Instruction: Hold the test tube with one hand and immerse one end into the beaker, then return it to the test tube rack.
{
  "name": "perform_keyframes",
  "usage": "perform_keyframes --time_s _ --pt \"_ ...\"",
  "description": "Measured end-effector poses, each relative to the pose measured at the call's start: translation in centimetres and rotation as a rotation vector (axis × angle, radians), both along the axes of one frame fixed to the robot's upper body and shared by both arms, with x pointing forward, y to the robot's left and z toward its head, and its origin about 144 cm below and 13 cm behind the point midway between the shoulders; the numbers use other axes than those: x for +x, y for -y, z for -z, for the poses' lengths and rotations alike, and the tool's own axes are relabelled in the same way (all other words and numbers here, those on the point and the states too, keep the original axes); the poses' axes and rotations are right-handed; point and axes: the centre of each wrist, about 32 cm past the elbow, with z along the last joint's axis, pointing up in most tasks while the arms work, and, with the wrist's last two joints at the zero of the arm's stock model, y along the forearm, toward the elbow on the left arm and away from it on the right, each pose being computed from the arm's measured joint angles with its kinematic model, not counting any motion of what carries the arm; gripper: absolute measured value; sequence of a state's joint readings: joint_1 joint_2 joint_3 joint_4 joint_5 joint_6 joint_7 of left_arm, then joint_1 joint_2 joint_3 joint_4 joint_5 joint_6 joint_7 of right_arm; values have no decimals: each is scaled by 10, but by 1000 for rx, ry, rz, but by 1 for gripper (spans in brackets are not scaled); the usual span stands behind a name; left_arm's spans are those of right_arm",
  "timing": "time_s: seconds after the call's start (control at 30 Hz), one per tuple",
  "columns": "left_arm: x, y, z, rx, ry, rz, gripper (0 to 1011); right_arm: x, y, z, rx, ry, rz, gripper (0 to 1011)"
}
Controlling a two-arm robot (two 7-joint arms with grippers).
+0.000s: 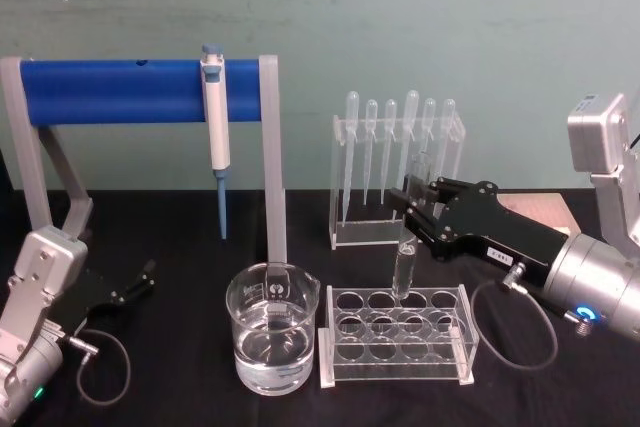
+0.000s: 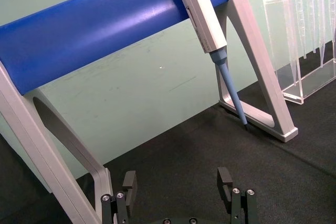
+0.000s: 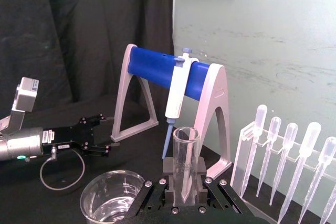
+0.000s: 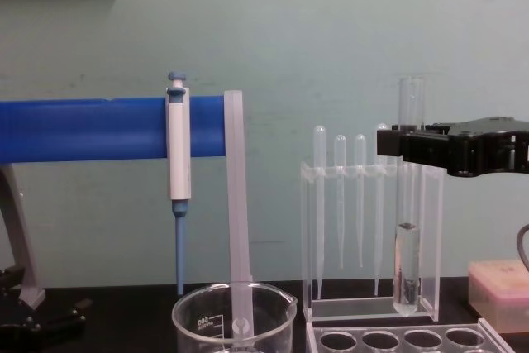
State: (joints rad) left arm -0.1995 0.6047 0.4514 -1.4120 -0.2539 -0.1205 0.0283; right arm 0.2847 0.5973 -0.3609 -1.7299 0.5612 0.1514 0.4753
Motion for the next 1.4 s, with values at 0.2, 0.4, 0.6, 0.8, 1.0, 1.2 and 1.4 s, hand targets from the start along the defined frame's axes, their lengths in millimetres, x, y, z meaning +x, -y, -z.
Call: perform_keyframes --time_s 0.2,0.4,0.6,0.8,1.0,1.2,1.4 --pt "0 0 0 0 0 0 1000 0 -4 -4 -12 10 -11 225" --pt "0 0 0 0 0 0 1000 4 -24 -17 -31 32 -57 225" --pt "0 0 0 0 0 0 1000 14 -51 -24 -25 52 -128 225" --pt "0 0 0 0 0 0 1000 25 -76 -24 0 56 -173 225" --pt "0 0 0 0 0 0 1000 36 -90 -14 23 40 -192 225" --pt "0 0 0 0 0 0 1000 42 -101 5 29 24 -216 225" --pt "0 0 0 0 0 0 1000 43 -103 27 23 14 -217 224"
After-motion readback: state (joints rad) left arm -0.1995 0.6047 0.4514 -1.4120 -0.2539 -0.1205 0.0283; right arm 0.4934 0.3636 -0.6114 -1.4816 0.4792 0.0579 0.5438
